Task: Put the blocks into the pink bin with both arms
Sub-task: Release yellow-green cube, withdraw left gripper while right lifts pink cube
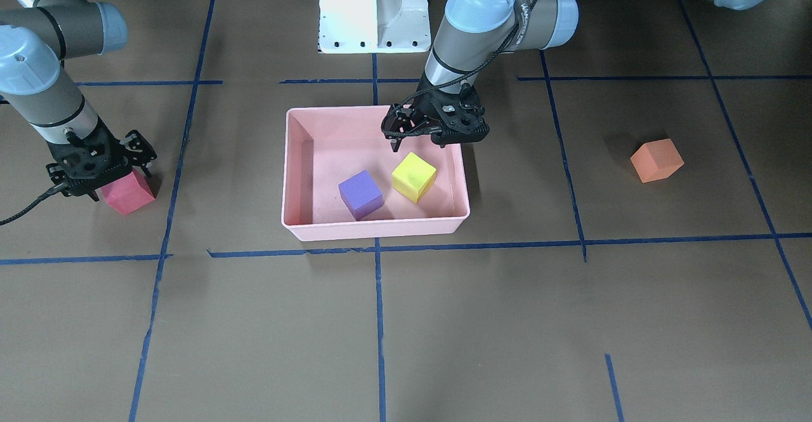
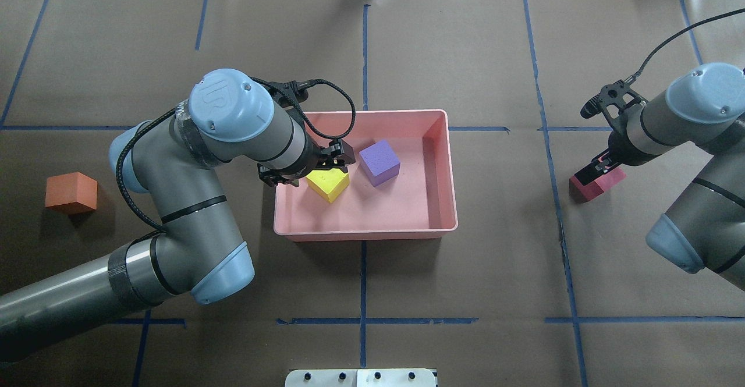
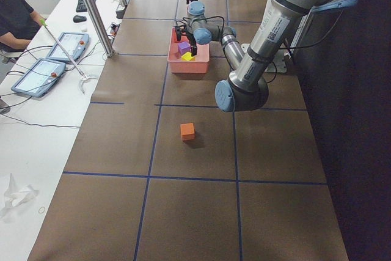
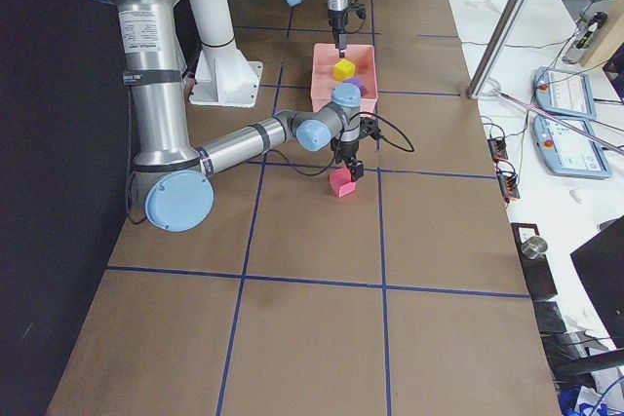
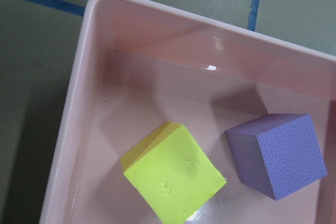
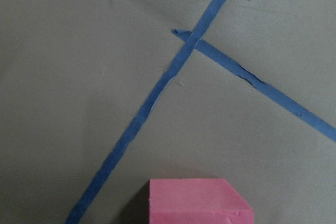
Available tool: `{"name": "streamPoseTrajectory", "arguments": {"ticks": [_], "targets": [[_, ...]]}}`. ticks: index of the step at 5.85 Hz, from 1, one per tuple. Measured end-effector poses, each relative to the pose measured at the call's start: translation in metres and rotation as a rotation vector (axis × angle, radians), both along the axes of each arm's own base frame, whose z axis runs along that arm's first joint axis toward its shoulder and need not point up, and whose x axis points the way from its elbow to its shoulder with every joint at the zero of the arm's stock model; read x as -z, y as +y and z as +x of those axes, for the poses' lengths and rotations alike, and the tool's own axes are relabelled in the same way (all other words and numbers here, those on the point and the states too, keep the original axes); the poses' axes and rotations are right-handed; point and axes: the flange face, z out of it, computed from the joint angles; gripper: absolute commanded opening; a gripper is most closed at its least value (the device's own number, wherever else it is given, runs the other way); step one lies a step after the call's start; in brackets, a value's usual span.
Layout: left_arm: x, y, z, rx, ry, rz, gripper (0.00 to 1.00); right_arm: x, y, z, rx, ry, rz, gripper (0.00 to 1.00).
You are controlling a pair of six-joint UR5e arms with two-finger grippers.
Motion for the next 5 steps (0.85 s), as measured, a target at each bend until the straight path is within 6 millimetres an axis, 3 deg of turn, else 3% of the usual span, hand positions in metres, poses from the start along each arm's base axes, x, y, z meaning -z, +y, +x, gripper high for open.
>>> {"name": "streamPoseTrajectory", "arguments": {"ticks": [2, 3, 4, 5], "targets": [[0.007, 0.003, -0.008, 0.003, 0.017, 0.011, 1.00, -0.018, -0.002, -0.004, 0.051, 0.001, -0.023, 1.00], [0.017, 0.008, -0.030, 0.015, 0.050, 0.033, 1.00, -0.024, -0.003, -0.005, 0.063, 0.001, -0.032, 0.30], [0.013, 0.010, -0.068, 0.038, 0.070, 0.054, 1.00, -0.025, -0.003, -0.004, 0.069, -0.004, -0.039, 0.02], [-0.010, 0.014, -0.103, 0.030, 0.050, 0.100, 1.00, -0.025, -0.003, -0.002, 0.072, -0.013, -0.046, 0.00]]}}
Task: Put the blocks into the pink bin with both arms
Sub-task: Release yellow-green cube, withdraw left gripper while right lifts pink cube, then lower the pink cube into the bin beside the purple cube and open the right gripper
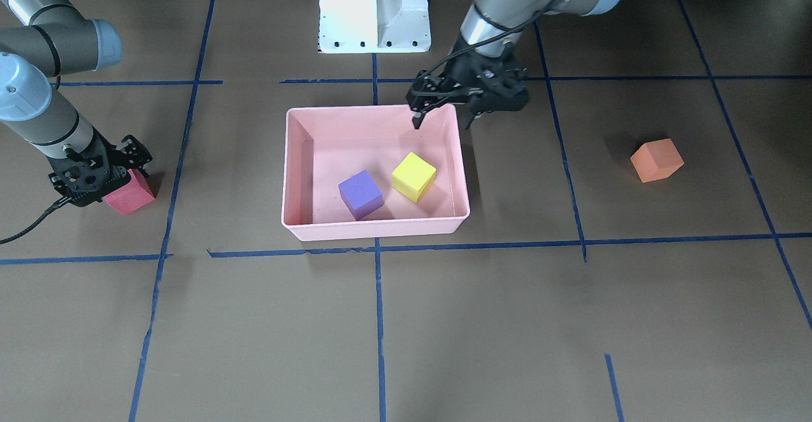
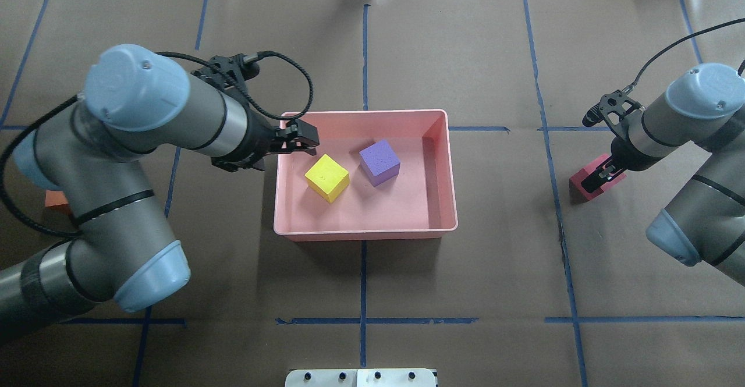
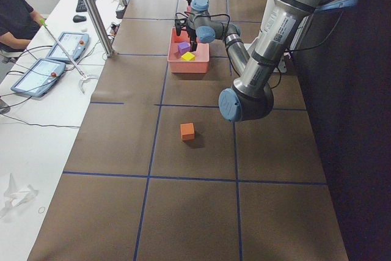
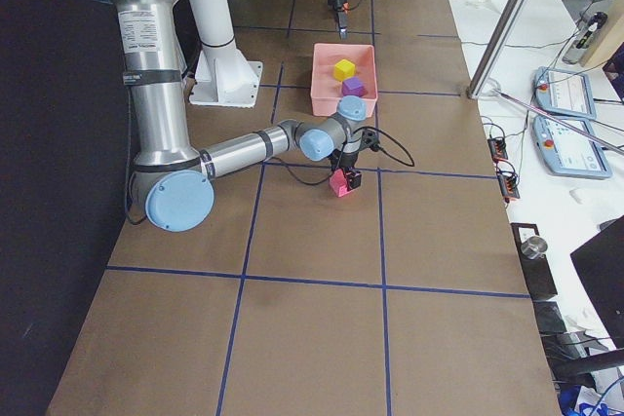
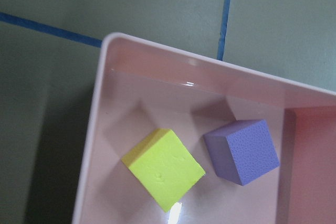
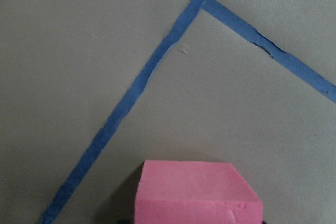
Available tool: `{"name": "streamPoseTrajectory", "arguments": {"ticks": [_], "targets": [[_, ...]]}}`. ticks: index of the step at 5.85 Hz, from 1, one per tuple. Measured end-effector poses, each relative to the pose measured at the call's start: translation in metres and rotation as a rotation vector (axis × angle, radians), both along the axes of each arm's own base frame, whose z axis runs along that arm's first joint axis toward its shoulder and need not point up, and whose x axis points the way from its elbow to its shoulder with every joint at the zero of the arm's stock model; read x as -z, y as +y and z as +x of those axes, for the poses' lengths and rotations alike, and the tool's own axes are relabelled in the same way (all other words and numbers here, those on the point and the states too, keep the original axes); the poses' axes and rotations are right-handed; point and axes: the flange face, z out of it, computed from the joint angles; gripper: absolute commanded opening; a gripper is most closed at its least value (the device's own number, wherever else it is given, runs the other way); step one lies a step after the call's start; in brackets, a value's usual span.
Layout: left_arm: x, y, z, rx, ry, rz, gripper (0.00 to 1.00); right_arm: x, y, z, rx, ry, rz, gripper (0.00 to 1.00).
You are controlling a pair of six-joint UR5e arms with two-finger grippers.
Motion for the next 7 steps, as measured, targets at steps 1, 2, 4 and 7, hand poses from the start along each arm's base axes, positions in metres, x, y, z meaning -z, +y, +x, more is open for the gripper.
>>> {"name": "streamPoseTrajectory", "arguments": {"ticks": [1, 2, 4, 7], "targets": [[-0.037, 0.005, -0.029, -0.047, -0.055, 0.061, 1.00, 0.006, 0.001, 0.004, 0.006, -0.028, -0.012, 0.00], [-0.086, 0.006, -0.062, -0.110, -0.129, 0.113, 1.00, 0.023, 0.002, 0.015, 0.004, -0.076, -0.020, 0.00], [-0.185, 0.004, -0.142, -0.241, -0.271, 0.194, 1.00, 0.099, 0.007, 0.028, -0.117, -0.195, -0.119, 0.00], [-0.284, -0.019, -0.223, -0.333, -0.359, 0.199, 1.00, 0.255, 0.037, -0.085, -0.359, -0.318, -0.363, 0.02]]}}
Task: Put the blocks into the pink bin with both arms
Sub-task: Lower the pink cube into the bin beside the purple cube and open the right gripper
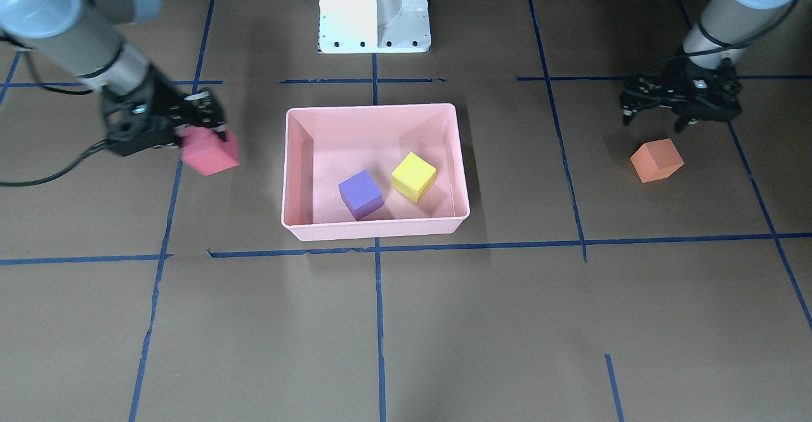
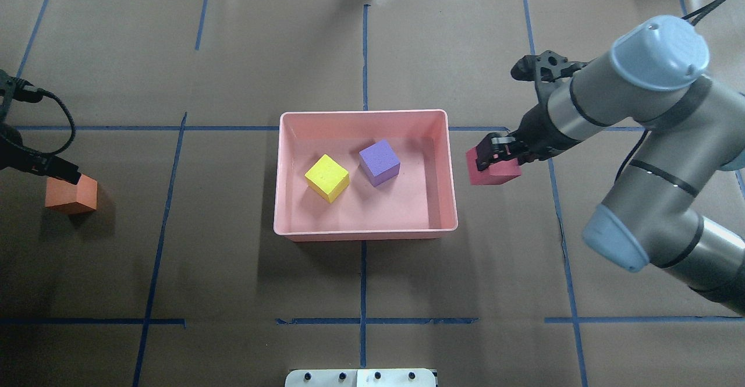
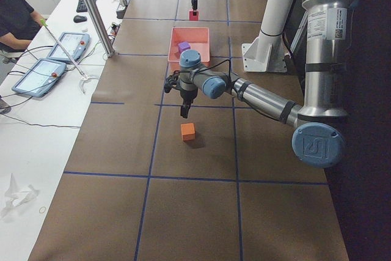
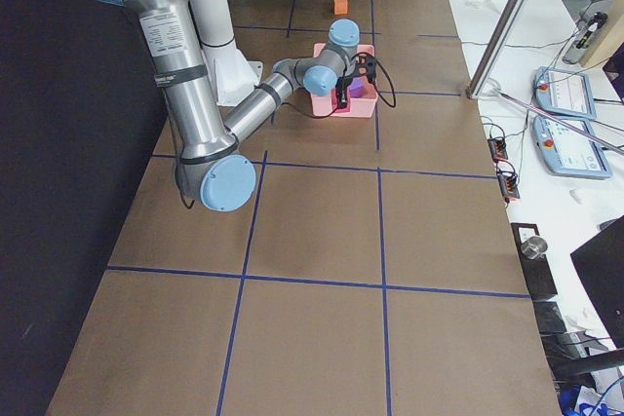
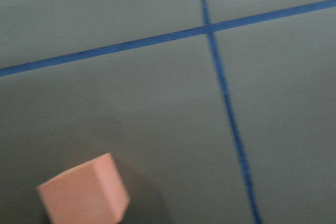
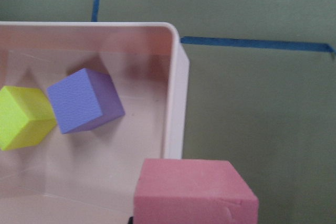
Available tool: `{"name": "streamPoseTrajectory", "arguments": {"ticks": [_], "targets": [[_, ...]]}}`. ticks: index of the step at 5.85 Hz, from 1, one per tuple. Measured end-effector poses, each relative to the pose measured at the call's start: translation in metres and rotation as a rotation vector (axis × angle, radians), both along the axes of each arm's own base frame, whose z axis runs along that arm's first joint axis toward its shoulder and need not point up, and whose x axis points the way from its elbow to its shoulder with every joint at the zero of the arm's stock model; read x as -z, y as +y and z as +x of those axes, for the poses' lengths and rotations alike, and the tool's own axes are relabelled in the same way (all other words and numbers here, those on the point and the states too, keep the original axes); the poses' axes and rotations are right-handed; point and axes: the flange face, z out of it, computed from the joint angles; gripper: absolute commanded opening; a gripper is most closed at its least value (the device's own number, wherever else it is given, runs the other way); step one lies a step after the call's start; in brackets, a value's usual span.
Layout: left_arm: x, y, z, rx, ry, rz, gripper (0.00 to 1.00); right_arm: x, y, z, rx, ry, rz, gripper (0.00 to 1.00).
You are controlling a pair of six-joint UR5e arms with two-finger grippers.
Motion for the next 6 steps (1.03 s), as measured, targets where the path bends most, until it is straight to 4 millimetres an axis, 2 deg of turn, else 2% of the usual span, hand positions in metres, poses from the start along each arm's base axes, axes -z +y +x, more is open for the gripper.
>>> {"name": "streamPoseTrajectory", "arguments": {"ticks": [1, 2, 4, 5, 6], "targets": [[-0.021, -0.010, -0.014, -0.011, 0.002, -0.021, 1.00, 0.029, 0.016, -0.035, -0.039, 0.007, -0.035, 0.20], [-0.032, -0.016, -0.019, -0.001, 0.001, -0.049, 1.00, 0.042, 0.027, -0.060, -0.067, 0.024, -0.042, 0.99], [-0.044, -0.023, -0.013, 0.081, -0.003, -0.156, 1.00, 0.048, 0.024, -0.097, -0.116, 0.057, -0.079, 1.00], [-0.053, -0.026, -0.007, 0.132, 0.011, -0.245, 1.00, 0.049, 0.021, -0.097, -0.131, 0.059, -0.087, 1.00], [-0.061, -0.030, 0.000, 0.174, 0.043, -0.335, 1.00, 0.046, 0.022, -0.076, -0.145, 0.065, -0.100, 1.00]]}}
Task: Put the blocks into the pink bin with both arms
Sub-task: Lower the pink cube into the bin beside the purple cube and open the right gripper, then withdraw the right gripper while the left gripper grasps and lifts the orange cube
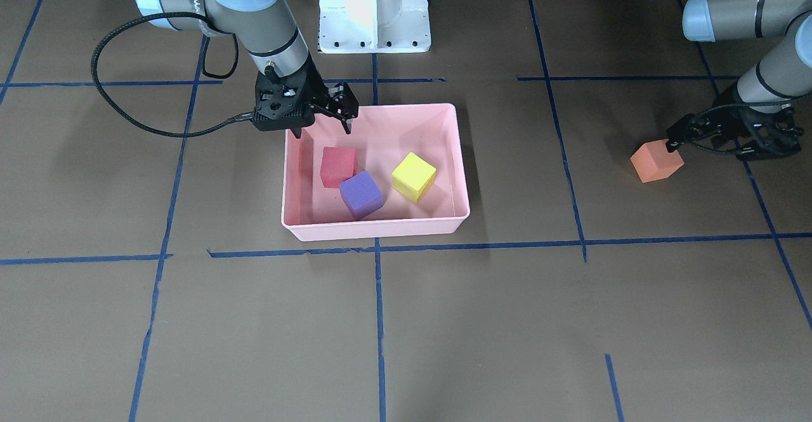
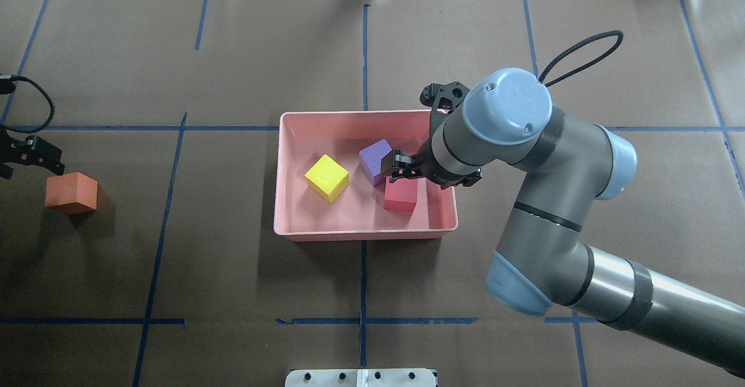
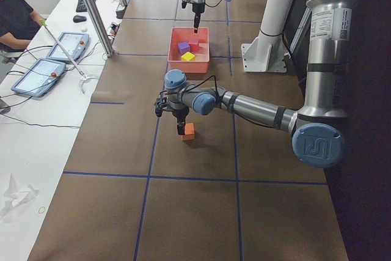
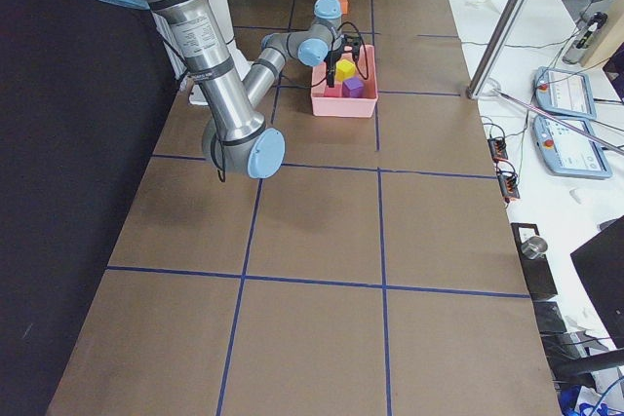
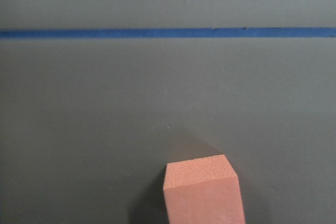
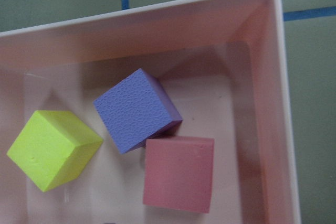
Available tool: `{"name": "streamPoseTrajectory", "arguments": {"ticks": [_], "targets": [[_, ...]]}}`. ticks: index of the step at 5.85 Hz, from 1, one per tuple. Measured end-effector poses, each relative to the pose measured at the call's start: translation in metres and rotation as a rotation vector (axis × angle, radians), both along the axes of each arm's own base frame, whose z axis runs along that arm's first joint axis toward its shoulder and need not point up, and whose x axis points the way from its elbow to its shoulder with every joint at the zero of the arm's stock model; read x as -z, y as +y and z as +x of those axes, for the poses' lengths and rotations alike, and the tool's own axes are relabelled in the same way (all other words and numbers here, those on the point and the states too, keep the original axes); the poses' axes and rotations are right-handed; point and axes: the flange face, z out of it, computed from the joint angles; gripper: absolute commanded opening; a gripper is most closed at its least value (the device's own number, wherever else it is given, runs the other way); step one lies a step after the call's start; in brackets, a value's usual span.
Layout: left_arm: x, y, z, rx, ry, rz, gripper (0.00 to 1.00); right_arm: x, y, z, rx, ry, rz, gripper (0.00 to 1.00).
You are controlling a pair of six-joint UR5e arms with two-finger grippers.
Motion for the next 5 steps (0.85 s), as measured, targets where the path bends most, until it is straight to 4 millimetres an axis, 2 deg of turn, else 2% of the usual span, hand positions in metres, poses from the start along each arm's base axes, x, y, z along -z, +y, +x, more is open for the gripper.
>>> {"name": "streamPoseTrajectory", "arguments": {"ticks": [1, 3, 4, 5], "targets": [[-0.009, -0.001, 0.010, 0.030, 0.026, -0.051, 1.00, -0.013, 0.000, 0.043, -0.018, 0.028, -0.034, 1.00], [-0.026, 0.011, 0.048, 0.018, 0.036, -0.100, 1.00, -0.065, 0.002, 0.134, -0.008, 0.094, -0.060, 1.00], [-0.033, 0.017, 0.062, -0.004, 0.028, -0.109, 0.62, -0.084, 0.002, 0.171, 0.005, 0.108, -0.048, 1.00], [-0.036, 0.019, 0.071, -0.020, 0.026, -0.107, 0.23, -0.096, 0.000, 0.194, 0.009, 0.113, -0.045, 1.00]]}}
